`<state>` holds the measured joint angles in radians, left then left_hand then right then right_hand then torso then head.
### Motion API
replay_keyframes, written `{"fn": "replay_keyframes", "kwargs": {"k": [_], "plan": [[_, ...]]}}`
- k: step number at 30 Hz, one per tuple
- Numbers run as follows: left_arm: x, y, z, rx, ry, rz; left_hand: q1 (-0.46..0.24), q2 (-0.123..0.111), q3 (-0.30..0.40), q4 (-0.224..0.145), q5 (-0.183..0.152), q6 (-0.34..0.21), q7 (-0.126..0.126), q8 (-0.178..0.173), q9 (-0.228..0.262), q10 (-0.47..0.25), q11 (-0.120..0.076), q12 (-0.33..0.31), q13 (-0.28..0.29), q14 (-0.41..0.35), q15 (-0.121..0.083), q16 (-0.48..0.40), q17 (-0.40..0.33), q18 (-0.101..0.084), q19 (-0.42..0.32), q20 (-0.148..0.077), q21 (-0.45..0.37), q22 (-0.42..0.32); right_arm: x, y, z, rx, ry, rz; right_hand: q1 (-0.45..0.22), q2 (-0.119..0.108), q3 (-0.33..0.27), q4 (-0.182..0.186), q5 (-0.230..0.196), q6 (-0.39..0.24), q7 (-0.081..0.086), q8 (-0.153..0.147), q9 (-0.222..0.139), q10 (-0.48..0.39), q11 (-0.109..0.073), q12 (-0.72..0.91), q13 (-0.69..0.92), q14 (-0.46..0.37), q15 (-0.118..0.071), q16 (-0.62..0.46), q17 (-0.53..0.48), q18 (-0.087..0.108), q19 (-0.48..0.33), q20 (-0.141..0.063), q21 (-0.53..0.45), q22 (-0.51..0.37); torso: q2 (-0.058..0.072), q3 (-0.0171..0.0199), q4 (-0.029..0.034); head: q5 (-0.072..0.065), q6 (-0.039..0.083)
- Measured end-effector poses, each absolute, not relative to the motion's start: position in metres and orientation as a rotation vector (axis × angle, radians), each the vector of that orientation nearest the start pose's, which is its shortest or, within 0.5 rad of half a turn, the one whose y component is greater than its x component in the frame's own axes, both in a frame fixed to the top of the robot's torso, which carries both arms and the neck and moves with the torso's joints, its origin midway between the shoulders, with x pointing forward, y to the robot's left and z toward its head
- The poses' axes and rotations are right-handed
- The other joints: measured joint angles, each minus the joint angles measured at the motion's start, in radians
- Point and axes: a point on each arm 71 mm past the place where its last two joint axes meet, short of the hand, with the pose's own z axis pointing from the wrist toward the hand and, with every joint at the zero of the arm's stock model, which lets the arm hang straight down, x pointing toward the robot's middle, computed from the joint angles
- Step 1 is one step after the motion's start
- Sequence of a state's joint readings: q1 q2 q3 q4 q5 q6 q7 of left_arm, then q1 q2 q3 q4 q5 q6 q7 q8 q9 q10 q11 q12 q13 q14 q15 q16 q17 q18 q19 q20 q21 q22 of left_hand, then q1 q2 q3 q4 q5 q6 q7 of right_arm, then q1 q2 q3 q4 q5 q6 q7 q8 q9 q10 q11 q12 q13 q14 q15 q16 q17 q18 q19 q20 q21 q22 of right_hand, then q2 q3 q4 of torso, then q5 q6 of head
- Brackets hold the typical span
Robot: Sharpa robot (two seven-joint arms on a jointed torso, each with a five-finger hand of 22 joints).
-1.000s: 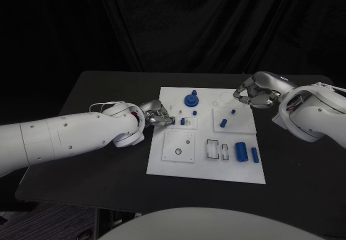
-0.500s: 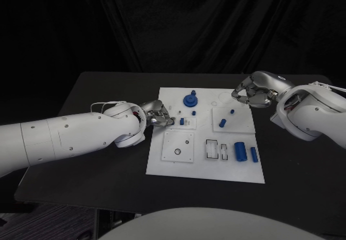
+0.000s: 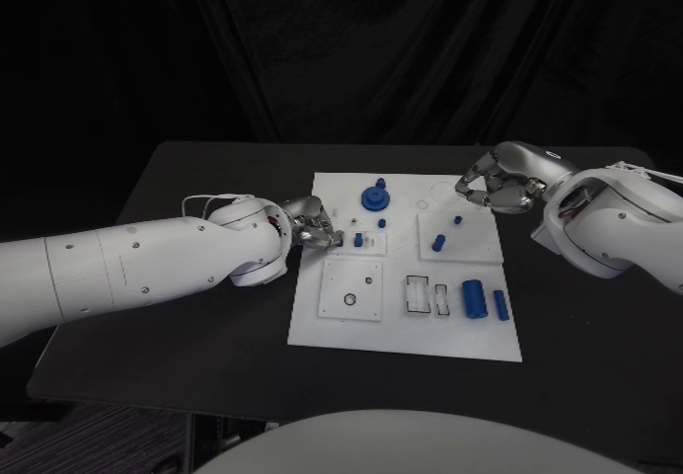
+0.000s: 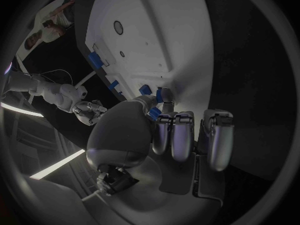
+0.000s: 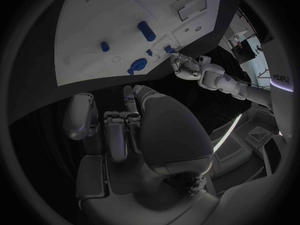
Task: Assemble the parts on the task board
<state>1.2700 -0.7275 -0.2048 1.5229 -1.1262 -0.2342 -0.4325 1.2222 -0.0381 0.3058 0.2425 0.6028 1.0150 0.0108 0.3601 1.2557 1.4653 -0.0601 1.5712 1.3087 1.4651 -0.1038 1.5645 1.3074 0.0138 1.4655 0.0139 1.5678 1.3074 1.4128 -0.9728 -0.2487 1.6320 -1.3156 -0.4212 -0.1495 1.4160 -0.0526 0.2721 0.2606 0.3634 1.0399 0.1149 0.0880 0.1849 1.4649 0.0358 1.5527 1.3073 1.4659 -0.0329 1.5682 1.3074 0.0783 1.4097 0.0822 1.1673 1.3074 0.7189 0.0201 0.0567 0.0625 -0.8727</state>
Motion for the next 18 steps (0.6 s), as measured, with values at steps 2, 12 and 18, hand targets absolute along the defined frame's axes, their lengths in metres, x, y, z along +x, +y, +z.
{"fn": "replay_keyframes", "kwargs": {"k": [2, 12, 18], "plan": [[0.4746, 0.1647, -0.2296, -0.164, 2.057, -0.510, 0.000, 0.000, 0.000, 0.000, 0.000, 0.000, 0.000, 0.001, 0.000, 0.000, 0.000, 0.000, 0.000, 0.000, 0.000, 0.000, 0.000, 0.000, 0.000, 0.000, 0.000, 0.000, 0.4744, -0.2420, -0.1501, -0.044, 1.629, 0.580, 0.000, 0.000, 0.000, 0.000, 0.000, 0.000, 0.000, 0.000, 0.000, 0.000, 0.000, 0.000, 0.000, 0.000, 0.000, 0.000, 0.000, 0.000, 0.000, 0.000, 0.000, 0.000, 0.000, 0.0000, -0.0001, 0.001, 0.000], [0.4752, 0.1638, -0.2279, -0.150, 2.064, -0.497, -0.002, -0.006, 0.006, 0.006, 0.005, 0.001, 0.000, 0.004, 0.002, 0.000, 0.000, 0.000, 0.000, 0.000, 0.000, 0.000, 0.000, 0.000, 0.000, 0.000, 0.000, 0.000, 0.4741, -0.2419, -0.1511, -0.044, 1.631, 0.580, 0.000, 0.000, 0.000, 0.000, 0.000, 0.000, 0.000, 0.000, -0.001, 0.000, 0.000, 0.000, 0.000, 0.000, 0.000, 0.000, 0.000, 0.000, 0.000, 0.000, -0.004, 0.000, 0.002, -0.0004, -0.0002, 0.002, 0.000], [0.4755, 0.1631, -0.2279, -0.145, 2.063, -0.497, -0.028, -0.024, 0.040, -0.004, -0.072, 0.006, -0.002, 0.002, 0.001, 0.000, 0.000, 0.000, 0.000, 0.000, 0.000, 0.000, 0.000, 0.000, 0.000, 0.000, 0.000, 0.000, 0.4742, -0.2415, -0.1513, -0.044, 1.632, 0.580, 0.000, 0.000, 0.000, 0.000, 0.000, 0.000, 0.000, 0.000, -0.001, 0.000, 0.000, 0.000, 0.001, 0.000, 0.000, 0.000, 0.000, 0.000, 0.000, 0.000, -0.004, 0.000, 0.002, -0.0007, 0.0010, 0.003, 0.000]]}}
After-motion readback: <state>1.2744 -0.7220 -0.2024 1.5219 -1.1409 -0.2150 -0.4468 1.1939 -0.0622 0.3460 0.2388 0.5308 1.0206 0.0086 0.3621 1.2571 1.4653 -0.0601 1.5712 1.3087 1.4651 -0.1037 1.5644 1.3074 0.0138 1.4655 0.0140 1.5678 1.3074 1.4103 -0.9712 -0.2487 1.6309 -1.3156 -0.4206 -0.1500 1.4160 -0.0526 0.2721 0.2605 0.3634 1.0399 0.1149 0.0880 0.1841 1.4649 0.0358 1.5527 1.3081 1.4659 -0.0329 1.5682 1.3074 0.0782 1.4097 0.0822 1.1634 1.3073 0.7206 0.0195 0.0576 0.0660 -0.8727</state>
